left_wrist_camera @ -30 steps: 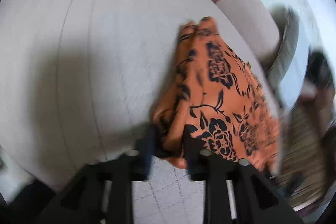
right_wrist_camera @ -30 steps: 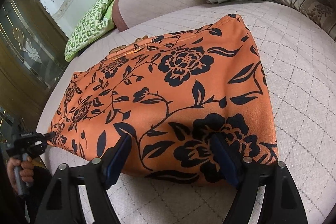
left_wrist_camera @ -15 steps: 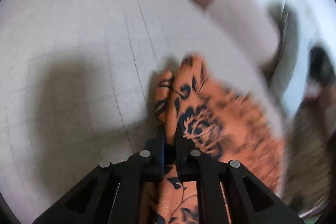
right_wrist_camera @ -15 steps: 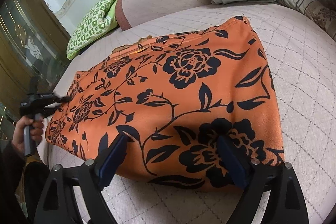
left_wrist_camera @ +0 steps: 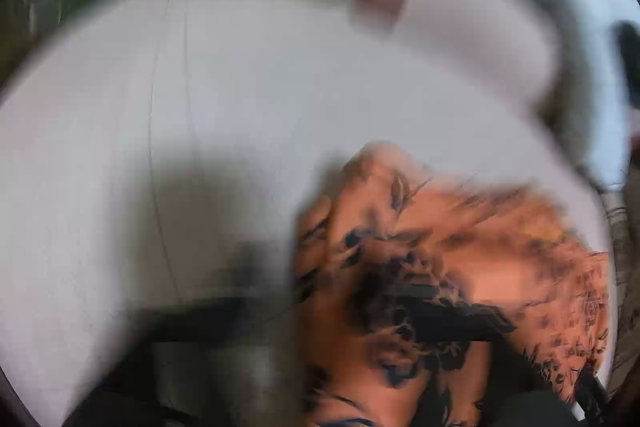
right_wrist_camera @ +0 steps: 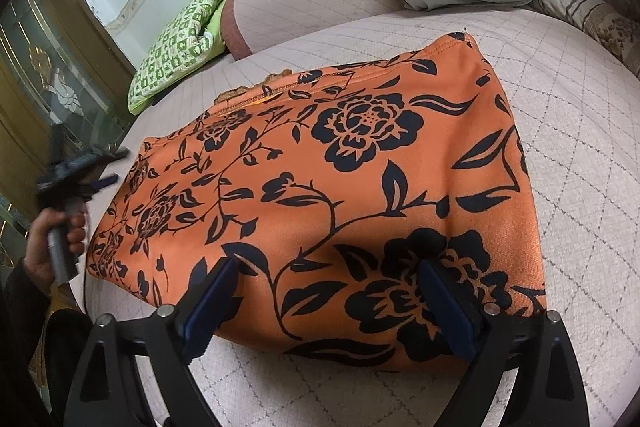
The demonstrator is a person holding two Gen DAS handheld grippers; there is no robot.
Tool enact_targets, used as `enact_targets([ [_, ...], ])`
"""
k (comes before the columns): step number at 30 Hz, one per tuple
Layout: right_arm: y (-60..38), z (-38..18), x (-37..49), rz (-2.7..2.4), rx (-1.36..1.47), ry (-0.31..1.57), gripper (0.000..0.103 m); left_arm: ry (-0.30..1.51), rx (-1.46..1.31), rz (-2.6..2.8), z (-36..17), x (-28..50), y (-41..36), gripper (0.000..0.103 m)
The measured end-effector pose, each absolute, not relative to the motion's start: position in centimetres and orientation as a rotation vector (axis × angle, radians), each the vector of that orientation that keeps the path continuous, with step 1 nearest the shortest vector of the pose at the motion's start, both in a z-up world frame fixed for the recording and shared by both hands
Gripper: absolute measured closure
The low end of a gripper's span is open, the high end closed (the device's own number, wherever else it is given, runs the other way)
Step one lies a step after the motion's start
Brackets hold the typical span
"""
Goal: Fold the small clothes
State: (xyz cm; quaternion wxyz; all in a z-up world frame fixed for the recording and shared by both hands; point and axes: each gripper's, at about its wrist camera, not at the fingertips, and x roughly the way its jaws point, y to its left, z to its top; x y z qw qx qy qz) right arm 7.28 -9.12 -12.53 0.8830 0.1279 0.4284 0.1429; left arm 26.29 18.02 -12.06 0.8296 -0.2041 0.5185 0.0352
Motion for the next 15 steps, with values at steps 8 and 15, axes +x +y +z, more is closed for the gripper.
enact_targets([
  [8, -10.4, -12.3, 7.1, 0.317, 0.353, 0.879, 0.01, 0.884, -0.369, 0.123, -4.9, 21.1, 15.9, 0.043],
  [15, -11.4, -10.0, 4.8, 0.268, 0.389, 0.767, 0.01, 0.829, -0.114, 0.063, -4.2, 13.9, 7.5, 0.023],
])
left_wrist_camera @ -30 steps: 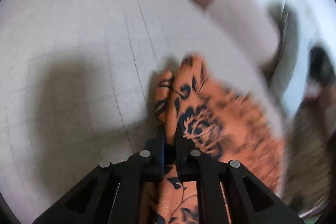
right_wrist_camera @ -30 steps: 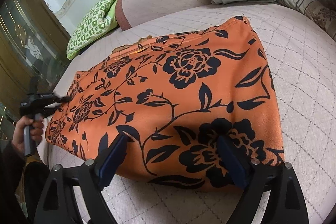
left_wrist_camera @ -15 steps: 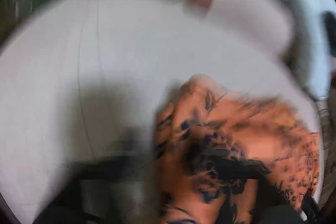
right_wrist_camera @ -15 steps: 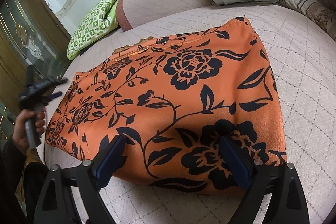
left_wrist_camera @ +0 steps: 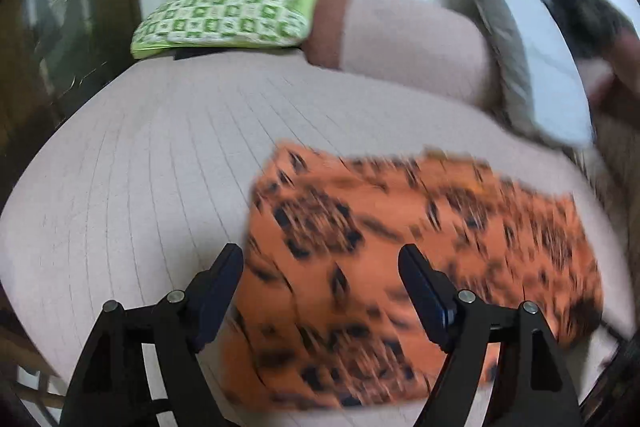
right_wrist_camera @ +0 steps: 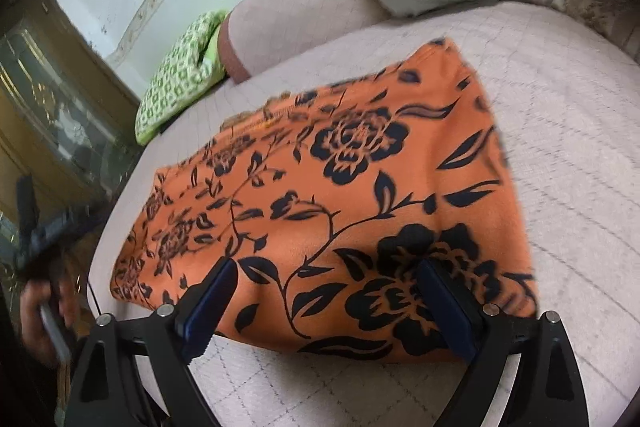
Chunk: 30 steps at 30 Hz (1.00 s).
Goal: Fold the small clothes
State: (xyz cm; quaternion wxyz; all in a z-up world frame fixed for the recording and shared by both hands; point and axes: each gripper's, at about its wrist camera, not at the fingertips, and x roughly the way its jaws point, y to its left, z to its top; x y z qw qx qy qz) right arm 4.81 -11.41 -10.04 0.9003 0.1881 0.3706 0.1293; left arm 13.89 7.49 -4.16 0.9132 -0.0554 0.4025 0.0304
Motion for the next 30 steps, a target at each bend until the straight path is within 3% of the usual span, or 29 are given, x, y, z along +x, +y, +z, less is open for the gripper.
enact_targets([
  [3, -11.9, -7.4, 2.3, 0.243, 0.357, 0.627, 0.01, 0.891, -0.07, 0.051, -6.4, 12.5, 6.1, 0.023],
  [6, -12.3, -9.7, 3.4, 0.219, 0.387, 0.76, 0.01, 1.014, -0.024, 0.091, -10.2, 12.5, 5.8, 0.021],
  [7, -12.6, -12.1, 4.6, 0.183, 0.412, 0.892, 0.01, 0.979, -0.004, 0.093, -10.2, 12.3, 5.6, 0.018],
  [16, -11.8, -11.6, 4.7, 0.166, 0.378, 0.846, 0.01, 0.958, 0.008, 0.07, -10.3, 12.8, 5.8, 0.013],
  [22, -10.7, -8.0, 4.2, 0.172, 0.362, 0.735, 0.01, 0.947, 0.007, 0.044, -10.5, 12.5, 5.7, 0.008],
  [26, -11.7, -12.3, 8.2, 0.109, 0.465, 0.928, 0.01, 0.946, 0.01, 0.03, -10.5, 12.5, 5.8, 0.006],
  [30, -11.3, -9.8, 6.9, 0.13, 0.503, 0.864, 0.01, 0.941, -0.003, 0.01, -10.3, 12.4, 6.0, 0.006],
])
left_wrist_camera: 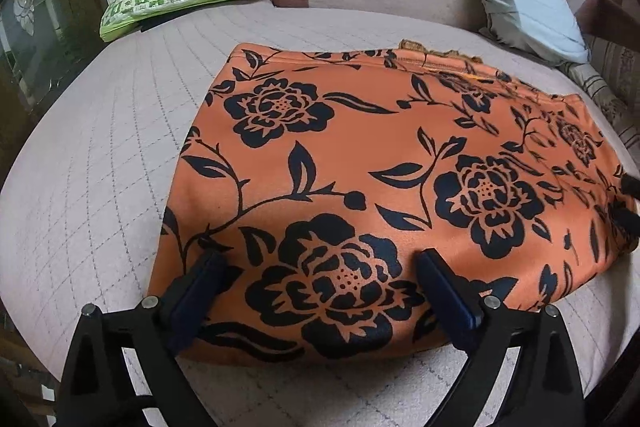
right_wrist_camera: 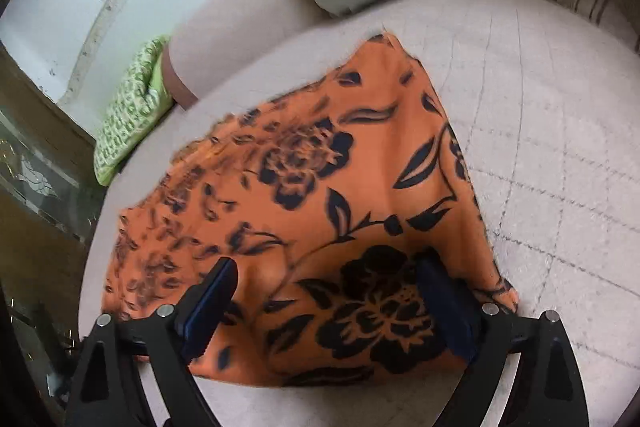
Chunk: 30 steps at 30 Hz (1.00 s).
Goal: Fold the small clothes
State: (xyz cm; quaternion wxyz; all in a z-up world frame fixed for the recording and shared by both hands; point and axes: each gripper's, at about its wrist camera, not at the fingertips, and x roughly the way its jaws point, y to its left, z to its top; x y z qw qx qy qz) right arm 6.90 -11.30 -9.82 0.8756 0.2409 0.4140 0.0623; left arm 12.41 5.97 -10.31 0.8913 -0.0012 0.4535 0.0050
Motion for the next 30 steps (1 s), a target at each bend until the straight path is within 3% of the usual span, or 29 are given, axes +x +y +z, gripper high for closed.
enact_targets([
  [4, -12.4, -7.7, 2.4, 0.096, 0.613, 0.79, 0.01, 0.905, -0.047, 0.012, -9.5, 12.0, 6.3, 0.006],
  [10, -15.7, -12.4, -1.6, -0.049, 0.843, 0.887, 0.01, 0.833, -0.08, 0.012, -8.0, 11.1, 6.5, 0.006],
  [23, -17.9, -13.7, 2.4, 0.027, 1.059, 0.826, 0.01, 0.753, 0.012, -0.055, -6.8, 10.6, 2.9, 0.006],
  [25, -18.1, -13.9, 3.1, 0.034, 1.067, 0.817, 0.021, 0.737, 0.058, -0.07, -6.3, 10.9, 1.4, 0.006],
  [27, -18.2, -14.4, 3.8, 0.038, 1.052, 0.853, 0.076, 0.712, 0.109, -0.095, -6.0, 11.3, -0.2, 0.006],
  [29, -18.3, -14.9, 3.7, 0.025, 1.045, 0.863, 0.077, 0.729, 0.155, -0.092, -6.7, 12.3, -1.4, 0.006],
  [30, -18.3, -15.1, 3.6, 0.035, 1.039, 0.863, 0.077, 0.822, 0.203, -0.05, -8.5, 13.7, -2.0, 0.006],
])
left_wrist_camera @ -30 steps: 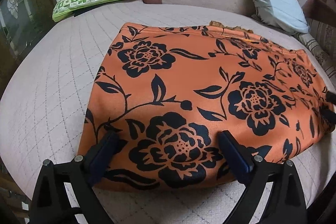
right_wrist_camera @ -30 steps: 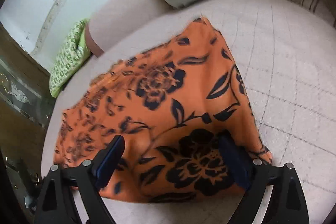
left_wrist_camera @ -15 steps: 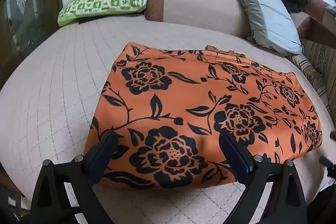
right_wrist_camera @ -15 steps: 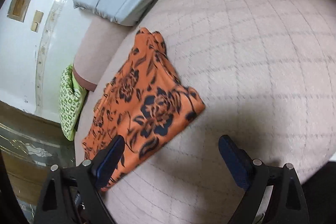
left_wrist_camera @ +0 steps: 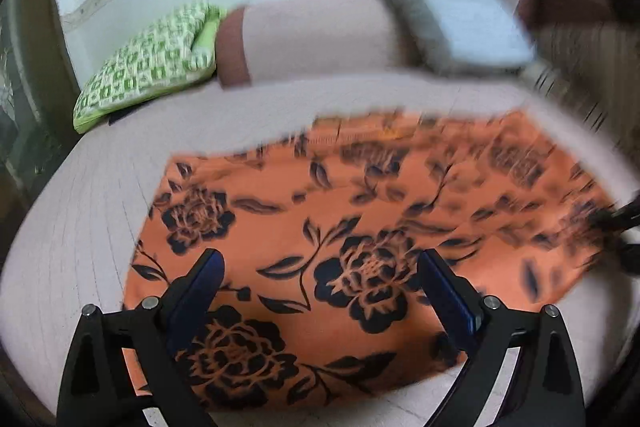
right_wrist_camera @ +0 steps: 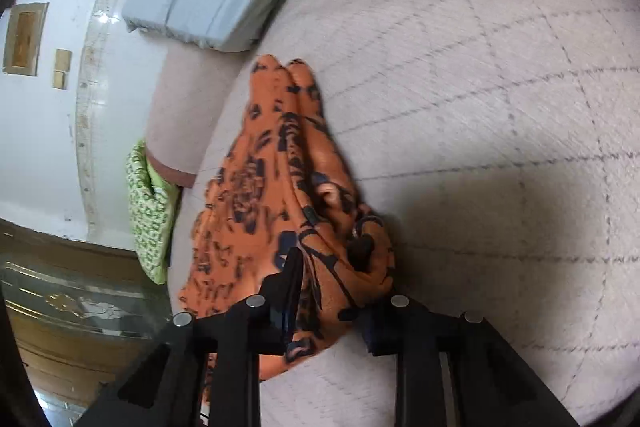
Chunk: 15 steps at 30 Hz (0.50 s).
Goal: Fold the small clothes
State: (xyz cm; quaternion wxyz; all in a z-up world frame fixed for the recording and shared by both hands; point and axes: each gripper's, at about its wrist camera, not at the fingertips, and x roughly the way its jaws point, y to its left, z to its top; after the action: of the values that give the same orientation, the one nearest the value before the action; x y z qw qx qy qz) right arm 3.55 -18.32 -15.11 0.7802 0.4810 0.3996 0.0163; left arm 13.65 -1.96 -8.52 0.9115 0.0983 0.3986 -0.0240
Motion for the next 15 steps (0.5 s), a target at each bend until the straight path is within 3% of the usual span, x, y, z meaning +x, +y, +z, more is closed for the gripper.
enact_targets([
  [1, -18.3, -15.1, 3.5, 0.042, 1.035, 0.864, 0.076, 0.931, 0.238, -0.032, -10.4, 14.8, -2.3, 0.006],
  [2, -18.3, -15.0, 3.4, 0.05, 1.038, 0.867, 0.075, 0.929, 0.183, -0.04, -10.9, 15.0, -1.7, 0.006],
  [4, -18.4, -14.4, 3.1, 0.076, 1.039, 0.861, 0.046, 0.934, 0.143, -0.045, -9.9, 14.9, -1.3, 0.009],
  [5, -18.4, -13.7, 2.9, 0.106, 1.034, 0.828, 0.022, 0.935, 0.127, -0.058, -9.2, 14.8, -1.4, 0.009],
  [6, -18.2, -12.7, 2.5, 0.092, 0.999, 0.783, 0.019, 0.895, 0.101, -0.085, -8.1, 14.4, -1.5, 0.009],
  [9, -17.4, -12.4, 3.5, 0.083, 0.929, 0.803, 0.019, 0.785, 0.08, -0.11, -6.4, 13.5, -2.1, 0.009],
  [11, -17.2, -13.9, 4.5, 0.054, 0.926, 0.868, 0.019, 0.849, 0.085, -0.103, -8.1, 14.5, -2.5, 0.008],
  [12, -17.2, -13.8, 4.7, 0.05, 0.921, 0.849, 0.018, 0.978, 0.134, -0.072, -10.8, 15.9, -3.0, 0.006],
  [13, -16.8, -13.3, 5.0, 0.05, 0.899, 0.868, 0.02, 0.968, 0.147, -0.071, -11.5, 16.1, -3.1, 0.005],
  [14, -16.5, -12.7, 5.2, 0.066, 0.874, 0.878, 0.036, 0.927, 0.152, -0.068, -10.8, 15.7, -3.1, 0.006],
  [15, -16.3, -12.3, 5.3, 0.084, 0.864, 0.882, 0.072, 0.948, 0.145, -0.08, -10.0, 15.7, -3.2, 0.011],
])
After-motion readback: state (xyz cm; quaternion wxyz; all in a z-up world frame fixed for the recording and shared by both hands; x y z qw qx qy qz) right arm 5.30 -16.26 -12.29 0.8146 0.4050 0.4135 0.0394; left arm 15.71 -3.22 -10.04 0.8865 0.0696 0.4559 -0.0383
